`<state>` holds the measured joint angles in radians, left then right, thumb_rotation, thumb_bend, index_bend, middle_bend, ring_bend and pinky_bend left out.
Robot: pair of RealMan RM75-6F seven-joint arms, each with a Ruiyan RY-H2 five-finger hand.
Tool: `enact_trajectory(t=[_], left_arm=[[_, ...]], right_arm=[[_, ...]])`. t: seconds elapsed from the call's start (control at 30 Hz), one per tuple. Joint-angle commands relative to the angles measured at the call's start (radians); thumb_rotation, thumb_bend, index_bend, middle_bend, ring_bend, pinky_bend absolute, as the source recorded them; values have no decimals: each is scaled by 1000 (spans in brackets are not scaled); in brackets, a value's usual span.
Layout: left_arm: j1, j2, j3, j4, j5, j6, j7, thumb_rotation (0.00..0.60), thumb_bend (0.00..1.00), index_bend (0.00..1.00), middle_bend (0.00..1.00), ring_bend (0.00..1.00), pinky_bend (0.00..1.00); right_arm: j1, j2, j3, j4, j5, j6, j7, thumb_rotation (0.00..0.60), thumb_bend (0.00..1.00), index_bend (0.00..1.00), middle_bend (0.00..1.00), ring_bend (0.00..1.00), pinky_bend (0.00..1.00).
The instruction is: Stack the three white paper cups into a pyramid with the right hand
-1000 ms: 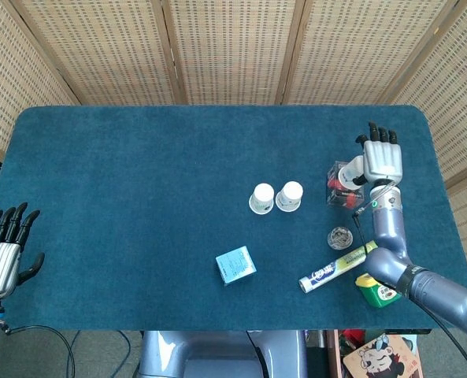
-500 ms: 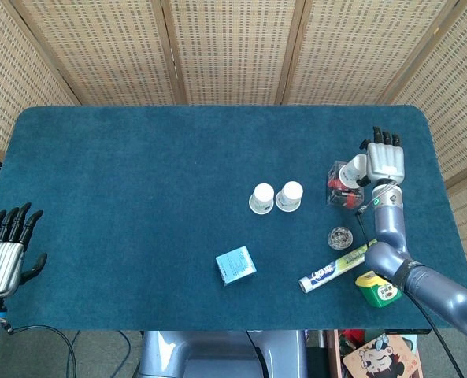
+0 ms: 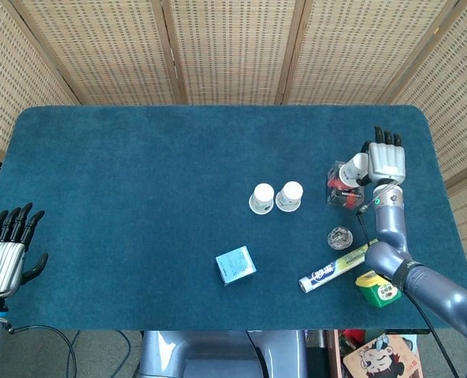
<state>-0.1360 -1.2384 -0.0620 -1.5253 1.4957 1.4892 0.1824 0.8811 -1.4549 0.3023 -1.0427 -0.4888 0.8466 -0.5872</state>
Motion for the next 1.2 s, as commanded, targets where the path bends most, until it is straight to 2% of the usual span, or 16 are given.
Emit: enact_trajectory(t=[0.03,0.27,0.83,1.2], left_arm=[[-1,-1,1,-1,2,0,2,600,354,81,0,0,0],[-1,-1,1,-3,3,0,3,600,354,81,0,0,0],[-6,-4,4,2,2,-11,-1,600,354,81,0,0,0],[-4,0,9,-7,15,-3,-2,600,353,81,0,0,0]], right_arm=[[-1,1,1,3,2,-3,1,600,132,414,0,0,0],[-6,5,1,-3,2,-5,3,600,133,478,0,0,0],[-9,35,2,-76,-1,39,-22,600,132,496,0,0,0],[-23,132,17,-291,-31,140,-49,600,133,502,0,0,0]])
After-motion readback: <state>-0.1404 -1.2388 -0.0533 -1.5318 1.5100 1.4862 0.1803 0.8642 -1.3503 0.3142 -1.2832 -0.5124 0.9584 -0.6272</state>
